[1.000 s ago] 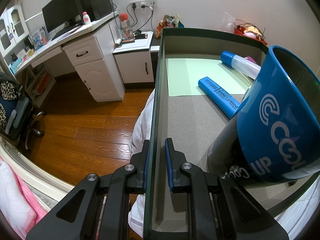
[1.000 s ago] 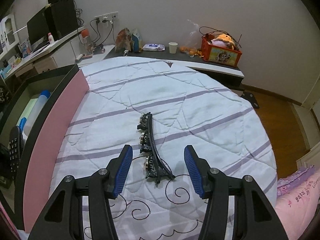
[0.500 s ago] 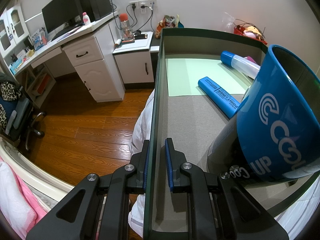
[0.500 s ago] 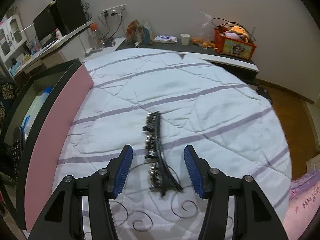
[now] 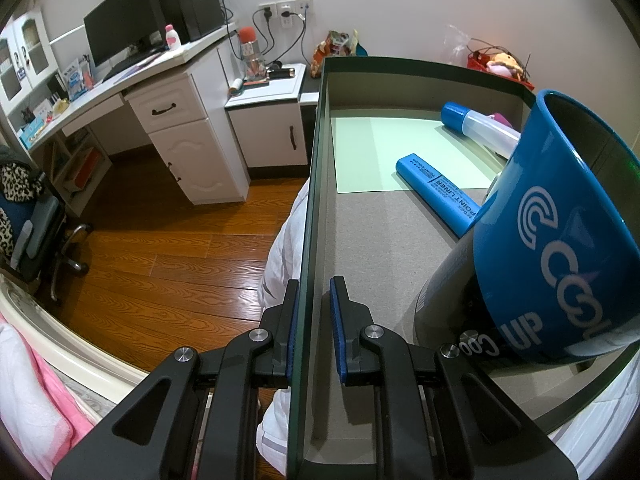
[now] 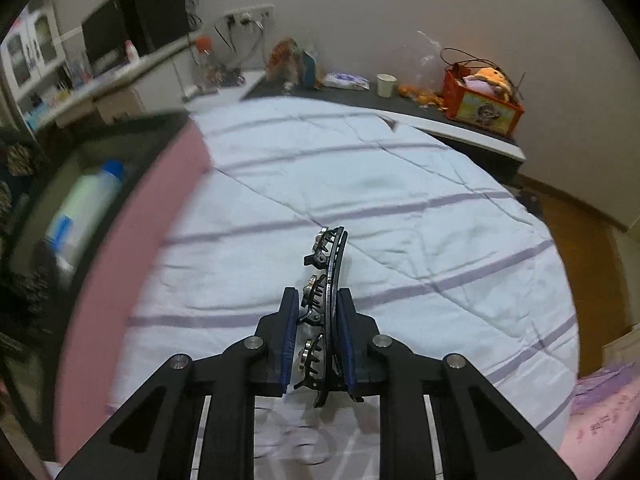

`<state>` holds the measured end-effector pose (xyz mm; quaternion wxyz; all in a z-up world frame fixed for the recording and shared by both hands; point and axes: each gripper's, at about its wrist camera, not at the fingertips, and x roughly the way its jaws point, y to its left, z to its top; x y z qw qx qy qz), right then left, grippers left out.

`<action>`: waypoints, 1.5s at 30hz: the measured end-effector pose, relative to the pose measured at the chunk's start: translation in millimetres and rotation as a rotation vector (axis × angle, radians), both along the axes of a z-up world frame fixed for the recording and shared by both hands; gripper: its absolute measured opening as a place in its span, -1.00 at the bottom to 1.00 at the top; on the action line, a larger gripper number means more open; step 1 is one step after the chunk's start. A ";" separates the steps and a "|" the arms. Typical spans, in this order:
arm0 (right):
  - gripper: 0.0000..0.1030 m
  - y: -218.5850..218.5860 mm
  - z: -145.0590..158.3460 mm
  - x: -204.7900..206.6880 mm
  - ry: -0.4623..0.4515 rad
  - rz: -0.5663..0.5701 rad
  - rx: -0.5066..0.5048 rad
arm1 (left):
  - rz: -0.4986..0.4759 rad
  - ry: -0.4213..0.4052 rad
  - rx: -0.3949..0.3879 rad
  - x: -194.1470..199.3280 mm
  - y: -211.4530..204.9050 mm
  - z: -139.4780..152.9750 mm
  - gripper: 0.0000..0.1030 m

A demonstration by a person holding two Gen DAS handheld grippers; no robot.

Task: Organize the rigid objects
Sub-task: 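Close the right tool on the black hair clip, then lift the hair clip with the right tool and carry it over the tray, then lower the hair clip into the tray and open the right tool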

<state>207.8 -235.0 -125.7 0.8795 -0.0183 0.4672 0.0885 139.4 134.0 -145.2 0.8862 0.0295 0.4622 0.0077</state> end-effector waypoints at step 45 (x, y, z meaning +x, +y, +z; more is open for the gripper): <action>-0.08 174.7 38.6 31.6 0.047 0.365 0.177 | 0.002 -0.003 0.001 0.0 -0.7 1.1 -0.76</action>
